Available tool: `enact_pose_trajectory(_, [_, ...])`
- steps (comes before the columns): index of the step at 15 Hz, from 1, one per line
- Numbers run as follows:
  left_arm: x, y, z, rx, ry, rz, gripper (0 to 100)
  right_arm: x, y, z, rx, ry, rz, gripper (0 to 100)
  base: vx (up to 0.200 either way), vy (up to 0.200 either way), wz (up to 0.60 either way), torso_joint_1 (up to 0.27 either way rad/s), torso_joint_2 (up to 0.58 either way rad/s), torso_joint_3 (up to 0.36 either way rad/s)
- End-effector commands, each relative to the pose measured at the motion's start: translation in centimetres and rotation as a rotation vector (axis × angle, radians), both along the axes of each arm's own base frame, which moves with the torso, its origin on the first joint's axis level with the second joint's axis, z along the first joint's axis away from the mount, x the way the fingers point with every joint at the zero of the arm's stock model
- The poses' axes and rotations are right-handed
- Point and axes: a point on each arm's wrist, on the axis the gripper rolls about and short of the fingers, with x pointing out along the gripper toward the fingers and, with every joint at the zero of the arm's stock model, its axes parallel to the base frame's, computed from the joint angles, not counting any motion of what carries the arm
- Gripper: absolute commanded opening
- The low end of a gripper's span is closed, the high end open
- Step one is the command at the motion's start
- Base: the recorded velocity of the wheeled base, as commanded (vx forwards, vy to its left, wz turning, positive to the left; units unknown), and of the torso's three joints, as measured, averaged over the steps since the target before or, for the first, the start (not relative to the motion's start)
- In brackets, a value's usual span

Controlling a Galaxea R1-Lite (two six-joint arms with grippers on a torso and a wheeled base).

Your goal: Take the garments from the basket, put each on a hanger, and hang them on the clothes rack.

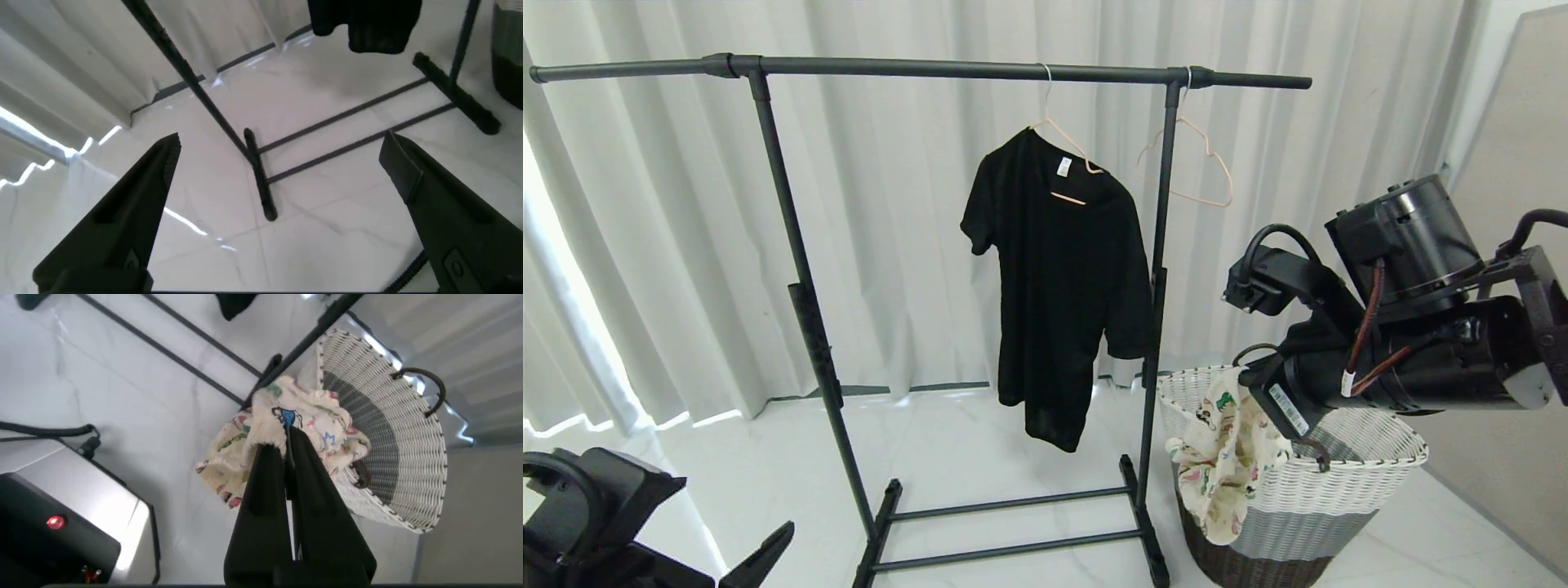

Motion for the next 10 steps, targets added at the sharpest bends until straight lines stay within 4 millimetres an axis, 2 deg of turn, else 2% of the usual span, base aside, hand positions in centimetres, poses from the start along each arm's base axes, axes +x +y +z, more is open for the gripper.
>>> enact_pose_trajectory(1, [0.4, -0.6, 1.1, -0.05, -0.034, -0.099, 100, 0.0, 0.1, -0.1, 0.0, 0.003, 0.002, 0, 0.0, 0.0, 0.0, 0.0, 0.0, 0.0])
enact_pose_trajectory(3, [1.2, -1.7, 2.2, -0.114, -0.043, -0.219, 100, -0.1, 0.1, 0.1, 0.018, 0.004, 0.006, 0, 0.0, 0.0, 0.0, 0.0, 0.0, 0.0])
enact_pose_trajectory(7, [4.8, -8.8, 4.5, -0.379, 0.124, -0.456, 100, -0.5, -0.2, 2.0, 0.099, -0.022, 0.01, 0, 0.0, 0.0, 0.0, 0.0, 0.0, 0.0])
enact_pose_trajectory(10, [5.7, -15.0, 3.5, -0.402, 0.284, -0.603, 100, -1.2, -0.1, 2.9, 0.129, -0.042, 0.025, 0, 0.0, 0.0, 0.0, 0.0, 0.0, 0.0])
